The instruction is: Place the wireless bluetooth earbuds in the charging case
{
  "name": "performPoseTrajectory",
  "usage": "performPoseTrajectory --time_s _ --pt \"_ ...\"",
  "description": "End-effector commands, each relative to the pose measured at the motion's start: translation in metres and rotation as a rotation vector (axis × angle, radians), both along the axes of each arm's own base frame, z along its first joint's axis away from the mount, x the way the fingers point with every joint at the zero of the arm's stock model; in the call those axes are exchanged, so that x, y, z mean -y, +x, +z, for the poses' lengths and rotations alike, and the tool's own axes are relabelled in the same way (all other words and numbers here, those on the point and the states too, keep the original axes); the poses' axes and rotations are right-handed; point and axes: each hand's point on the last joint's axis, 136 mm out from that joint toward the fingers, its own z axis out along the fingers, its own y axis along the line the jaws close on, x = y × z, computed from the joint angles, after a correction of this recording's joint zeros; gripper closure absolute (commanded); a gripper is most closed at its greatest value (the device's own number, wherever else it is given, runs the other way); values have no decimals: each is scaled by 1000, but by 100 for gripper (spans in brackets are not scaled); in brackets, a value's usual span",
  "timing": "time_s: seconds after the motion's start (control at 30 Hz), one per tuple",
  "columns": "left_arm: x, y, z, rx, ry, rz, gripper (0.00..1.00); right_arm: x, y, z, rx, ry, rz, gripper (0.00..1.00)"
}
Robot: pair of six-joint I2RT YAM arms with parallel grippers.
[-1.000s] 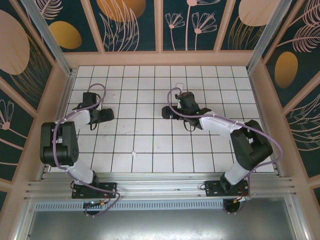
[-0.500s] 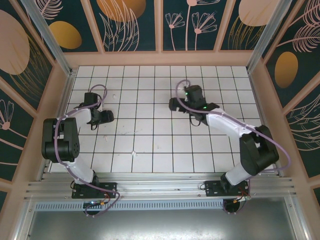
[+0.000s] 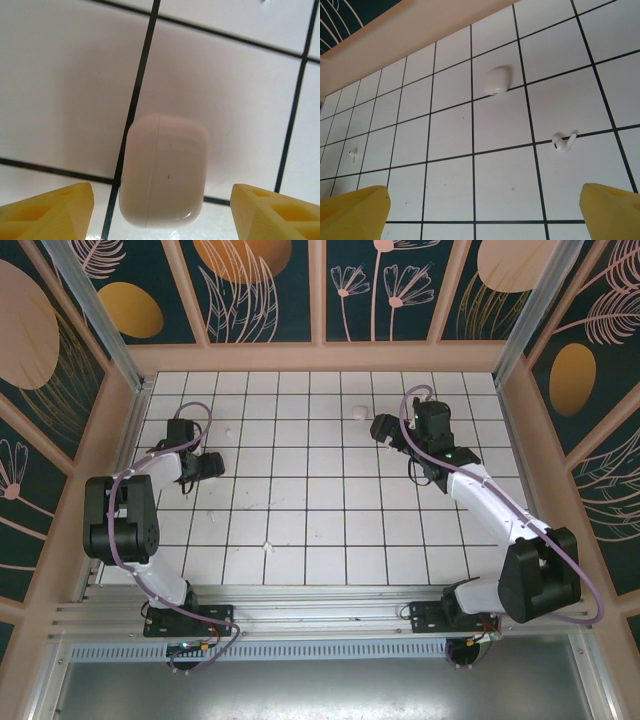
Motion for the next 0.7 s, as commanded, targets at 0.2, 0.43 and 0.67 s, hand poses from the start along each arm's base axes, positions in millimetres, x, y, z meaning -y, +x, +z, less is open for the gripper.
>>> performPoseTrajectory --time_s 0.2,0.43,0.67 --pt "-10 8 -7 -16 27 38 29 -3 -6 -11 -35 11 15 2" --pt "-9 3 -21 -45 26 31 31 -5 -6 -16 -45 14 20 2" --pt "-6 5 -31 -61 8 24 33 -7 -6 -17 -54 23 26 2"
